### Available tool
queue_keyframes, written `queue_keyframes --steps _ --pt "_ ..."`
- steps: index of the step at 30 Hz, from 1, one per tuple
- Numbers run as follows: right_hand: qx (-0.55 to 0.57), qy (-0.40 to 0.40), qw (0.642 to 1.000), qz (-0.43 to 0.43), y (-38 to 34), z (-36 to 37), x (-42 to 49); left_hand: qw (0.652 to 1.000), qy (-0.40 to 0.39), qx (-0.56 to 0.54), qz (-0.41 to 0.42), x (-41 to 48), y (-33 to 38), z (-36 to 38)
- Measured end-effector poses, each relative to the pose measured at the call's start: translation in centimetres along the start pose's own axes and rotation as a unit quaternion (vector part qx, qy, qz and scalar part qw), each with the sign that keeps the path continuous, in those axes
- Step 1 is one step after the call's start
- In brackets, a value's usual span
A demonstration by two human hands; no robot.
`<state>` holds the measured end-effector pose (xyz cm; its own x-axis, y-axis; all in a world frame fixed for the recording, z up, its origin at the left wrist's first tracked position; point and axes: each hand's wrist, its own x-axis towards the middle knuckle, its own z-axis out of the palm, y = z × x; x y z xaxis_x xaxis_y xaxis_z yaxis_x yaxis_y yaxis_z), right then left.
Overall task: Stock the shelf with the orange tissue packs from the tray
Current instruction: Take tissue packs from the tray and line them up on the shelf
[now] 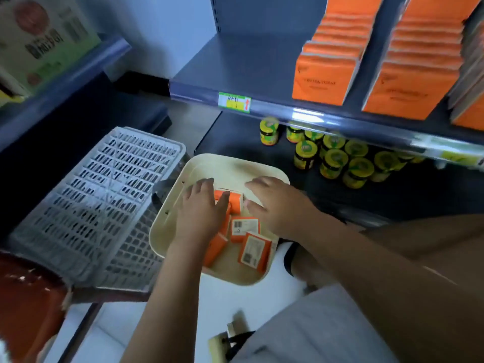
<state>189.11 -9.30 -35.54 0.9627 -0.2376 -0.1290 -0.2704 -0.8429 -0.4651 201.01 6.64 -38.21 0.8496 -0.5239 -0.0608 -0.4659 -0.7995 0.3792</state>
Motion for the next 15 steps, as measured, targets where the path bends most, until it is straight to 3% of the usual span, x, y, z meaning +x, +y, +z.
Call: queue_keyframes --steps 4,10,13,15 --pt "-0.018 -0.14 0.989 0.051 0.6 3.4 1.1 0.996 -0.07 -0.025 -0.051 0.3 -3.5 3.5" --pt "-0.032 -0.236 0.964 0.118 2.1 8.4 4.6 0.972 -0.158 -0.084 -0.153 2.3 -6.0 7.4" --pt "-0.051 -0.319 0.933 0.162 2.1 11.6 6.8 0.936 -0.193 -0.163 -0.247 4.1 -7.0 9.3" --pt "-0.009 -0.371 0.904 0.213 2.2 14.2 8.3 0.886 -0.202 -0.241 -0.341 5.4 -7.9 10.6"
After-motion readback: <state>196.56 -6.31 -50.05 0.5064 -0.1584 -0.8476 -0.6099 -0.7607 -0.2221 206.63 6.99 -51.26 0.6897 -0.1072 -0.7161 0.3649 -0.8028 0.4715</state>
